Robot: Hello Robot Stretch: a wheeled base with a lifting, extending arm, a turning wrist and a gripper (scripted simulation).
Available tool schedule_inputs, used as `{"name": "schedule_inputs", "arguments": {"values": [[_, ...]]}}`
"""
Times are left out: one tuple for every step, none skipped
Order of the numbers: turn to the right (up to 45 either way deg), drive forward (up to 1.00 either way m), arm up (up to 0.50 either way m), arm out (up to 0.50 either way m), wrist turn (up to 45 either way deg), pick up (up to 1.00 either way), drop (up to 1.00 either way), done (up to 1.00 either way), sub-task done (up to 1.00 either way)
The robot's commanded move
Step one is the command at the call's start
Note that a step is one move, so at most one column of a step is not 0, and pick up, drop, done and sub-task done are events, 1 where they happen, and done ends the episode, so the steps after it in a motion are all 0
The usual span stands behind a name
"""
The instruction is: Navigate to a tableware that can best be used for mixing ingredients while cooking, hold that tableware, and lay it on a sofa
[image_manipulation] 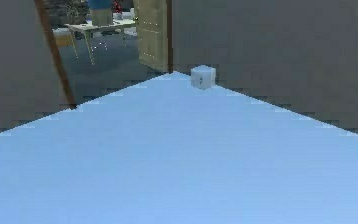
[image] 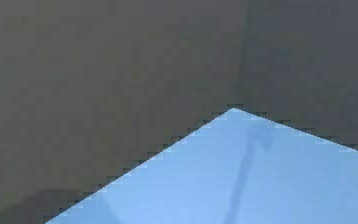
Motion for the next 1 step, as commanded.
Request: {"name": "schedule_inputs", "arguments": {"values": [[45.0, 0.0, 0.0, 0.0, 0.0, 0.0, 0.0, 0.0, 0.0]]}}
